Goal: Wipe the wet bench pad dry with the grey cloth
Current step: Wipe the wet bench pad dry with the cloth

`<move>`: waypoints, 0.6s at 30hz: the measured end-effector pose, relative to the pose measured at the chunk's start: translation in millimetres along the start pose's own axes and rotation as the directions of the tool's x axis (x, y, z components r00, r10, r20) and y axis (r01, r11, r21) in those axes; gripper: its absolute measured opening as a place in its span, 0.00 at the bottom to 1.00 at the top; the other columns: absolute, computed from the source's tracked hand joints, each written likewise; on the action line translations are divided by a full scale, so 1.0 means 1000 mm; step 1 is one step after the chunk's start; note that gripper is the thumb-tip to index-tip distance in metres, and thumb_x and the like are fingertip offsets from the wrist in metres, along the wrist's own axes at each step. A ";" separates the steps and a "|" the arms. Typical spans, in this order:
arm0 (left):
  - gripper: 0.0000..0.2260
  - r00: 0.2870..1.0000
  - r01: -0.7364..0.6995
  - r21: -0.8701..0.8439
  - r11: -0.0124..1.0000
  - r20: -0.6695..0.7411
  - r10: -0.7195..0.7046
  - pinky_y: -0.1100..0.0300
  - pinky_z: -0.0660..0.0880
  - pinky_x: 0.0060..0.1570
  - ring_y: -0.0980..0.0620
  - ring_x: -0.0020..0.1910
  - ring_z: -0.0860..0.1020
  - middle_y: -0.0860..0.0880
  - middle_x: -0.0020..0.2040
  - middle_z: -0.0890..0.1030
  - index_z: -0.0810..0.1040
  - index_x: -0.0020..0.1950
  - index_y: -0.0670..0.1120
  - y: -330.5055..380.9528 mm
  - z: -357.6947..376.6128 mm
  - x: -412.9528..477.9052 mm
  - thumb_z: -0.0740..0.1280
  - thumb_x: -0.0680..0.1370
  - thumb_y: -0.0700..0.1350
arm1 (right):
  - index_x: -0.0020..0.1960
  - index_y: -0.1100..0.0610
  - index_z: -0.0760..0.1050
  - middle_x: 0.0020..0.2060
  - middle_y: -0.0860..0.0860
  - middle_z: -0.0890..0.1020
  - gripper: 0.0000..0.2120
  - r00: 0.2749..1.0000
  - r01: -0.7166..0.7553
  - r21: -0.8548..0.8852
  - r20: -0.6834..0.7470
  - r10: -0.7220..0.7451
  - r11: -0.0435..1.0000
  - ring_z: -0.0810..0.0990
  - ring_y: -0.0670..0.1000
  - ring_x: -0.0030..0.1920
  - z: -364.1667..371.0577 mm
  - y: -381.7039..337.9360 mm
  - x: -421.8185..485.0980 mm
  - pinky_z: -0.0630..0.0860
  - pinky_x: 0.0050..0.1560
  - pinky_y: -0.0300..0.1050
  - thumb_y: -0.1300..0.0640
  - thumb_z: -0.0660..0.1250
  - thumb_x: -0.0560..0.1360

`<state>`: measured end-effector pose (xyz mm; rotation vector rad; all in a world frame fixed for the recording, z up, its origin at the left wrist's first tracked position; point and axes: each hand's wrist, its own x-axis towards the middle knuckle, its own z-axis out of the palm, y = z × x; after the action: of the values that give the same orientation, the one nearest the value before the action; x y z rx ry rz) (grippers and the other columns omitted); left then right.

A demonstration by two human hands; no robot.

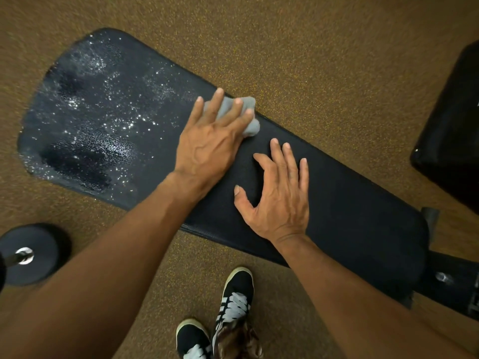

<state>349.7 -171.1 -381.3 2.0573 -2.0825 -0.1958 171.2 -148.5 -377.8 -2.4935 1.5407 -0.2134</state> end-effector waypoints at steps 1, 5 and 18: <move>0.19 0.999 -0.037 0.031 0.999 -0.011 0.037 0.34 0.62 0.73 0.32 0.75 0.68 0.43 0.72 0.76 0.75 0.74 0.46 -0.006 -0.002 -0.007 0.58 0.84 0.47 | 0.71 0.52 0.69 0.78 0.54 0.61 0.32 1.000 -0.001 0.000 0.001 0.001 1.000 0.54 0.55 0.80 0.000 0.000 0.000 0.53 0.76 0.64 0.37 0.63 0.72; 0.19 0.997 0.080 0.088 0.993 0.007 -0.081 0.35 0.55 0.77 0.34 0.79 0.61 0.47 0.78 0.70 0.69 0.78 0.50 -0.022 -0.011 -0.001 0.55 0.87 0.48 | 0.71 0.52 0.68 0.78 0.54 0.61 0.32 1.000 0.001 -0.002 0.007 -0.001 1.000 0.54 0.56 0.80 -0.001 0.000 0.000 0.53 0.76 0.64 0.37 0.63 0.72; 0.19 0.994 0.103 0.065 0.993 0.041 -0.105 0.34 0.55 0.77 0.35 0.79 0.61 0.49 0.78 0.69 0.69 0.78 0.53 -0.016 -0.012 0.009 0.55 0.86 0.52 | 0.71 0.53 0.69 0.78 0.55 0.61 0.32 1.000 -0.002 0.002 0.027 0.002 1.000 0.54 0.56 0.80 -0.002 0.001 0.002 0.53 0.76 0.65 0.37 0.63 0.72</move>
<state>368.2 -179.4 -372.5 2.2201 -2.0328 -0.1967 170.8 -150.4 -375.6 -2.4828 1.5323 -0.1793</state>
